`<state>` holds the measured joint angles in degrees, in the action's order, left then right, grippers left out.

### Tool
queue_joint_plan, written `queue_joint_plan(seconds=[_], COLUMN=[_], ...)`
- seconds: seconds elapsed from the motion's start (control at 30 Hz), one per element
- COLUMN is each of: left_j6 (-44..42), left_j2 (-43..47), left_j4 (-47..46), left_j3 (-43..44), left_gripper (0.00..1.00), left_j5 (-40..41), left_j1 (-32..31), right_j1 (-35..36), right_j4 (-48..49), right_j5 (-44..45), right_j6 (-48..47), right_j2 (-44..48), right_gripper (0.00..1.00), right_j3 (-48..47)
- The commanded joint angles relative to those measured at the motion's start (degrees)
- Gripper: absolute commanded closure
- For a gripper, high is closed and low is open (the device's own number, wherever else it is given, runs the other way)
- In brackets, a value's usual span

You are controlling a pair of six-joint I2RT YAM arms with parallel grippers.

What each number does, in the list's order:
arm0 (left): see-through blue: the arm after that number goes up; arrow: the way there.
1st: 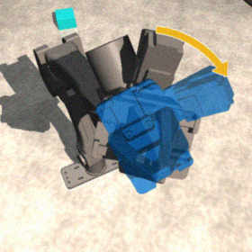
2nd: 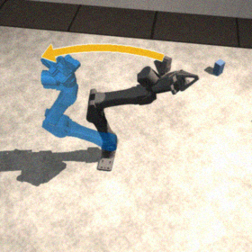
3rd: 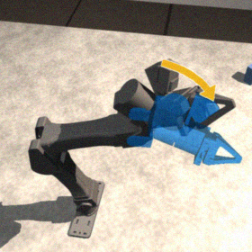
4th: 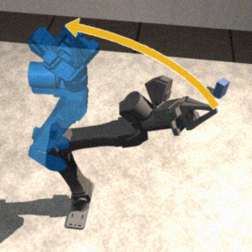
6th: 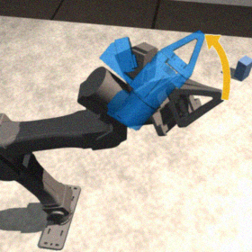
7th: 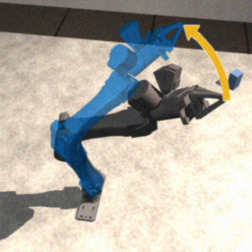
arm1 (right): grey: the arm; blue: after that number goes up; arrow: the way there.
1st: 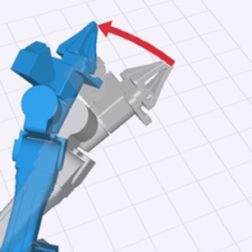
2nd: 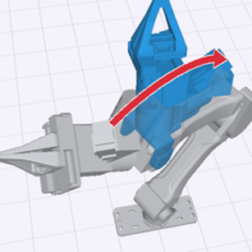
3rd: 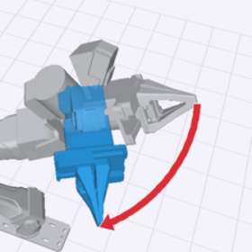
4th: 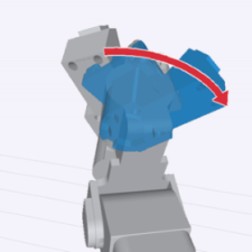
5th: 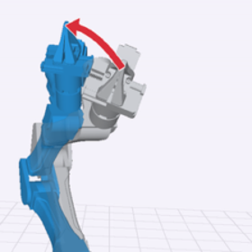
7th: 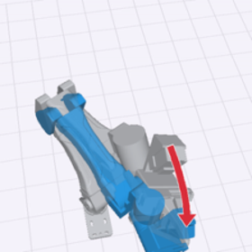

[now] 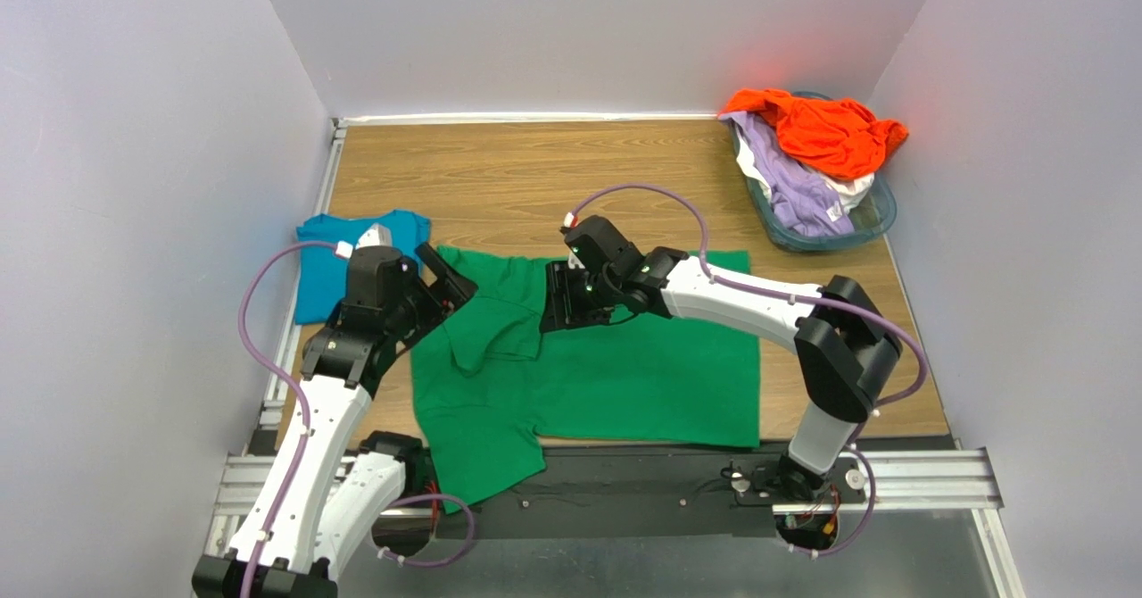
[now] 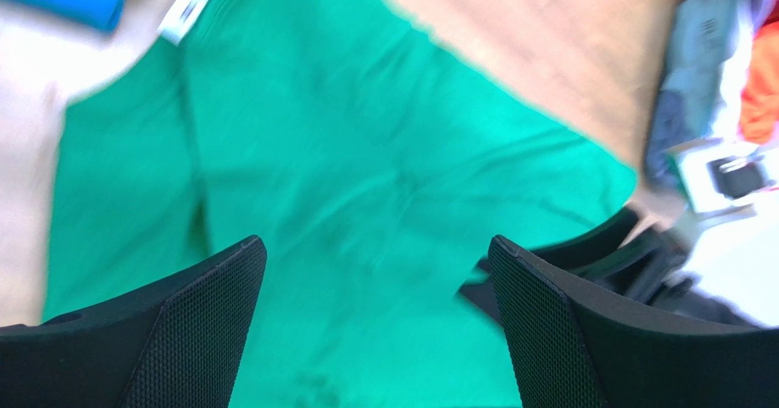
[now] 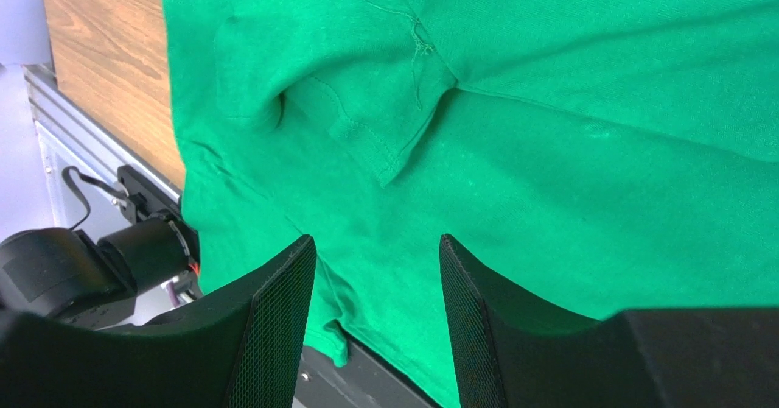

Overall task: Fold and stack the t-shirts
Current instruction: Fold the tshirt

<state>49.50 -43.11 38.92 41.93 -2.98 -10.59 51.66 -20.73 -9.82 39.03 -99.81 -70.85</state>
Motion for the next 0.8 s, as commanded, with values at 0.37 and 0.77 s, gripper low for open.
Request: queue_joint_plan(seconds=[0.37, 0.77], left_j6=[-7.13, -7.66], left_j2=[-32.46, -37.83], left_j4=[-33.89, -37.16], left_j3=[0.34, -3.17], left_gripper=[0.02, 0.02], left_j5=[-8.79, -6.42], left_j1=[0.31, 0.83], right_j1=[2.39, 2.74], right_j4=[-0.63, -0.10], right_j5=[2.80, 1.39], right_j6=[2.19, 3.34], right_j2=[-14.00, -19.28], right_gripper=[0.44, 0.58], right_j3=[-9.04, -10.45])
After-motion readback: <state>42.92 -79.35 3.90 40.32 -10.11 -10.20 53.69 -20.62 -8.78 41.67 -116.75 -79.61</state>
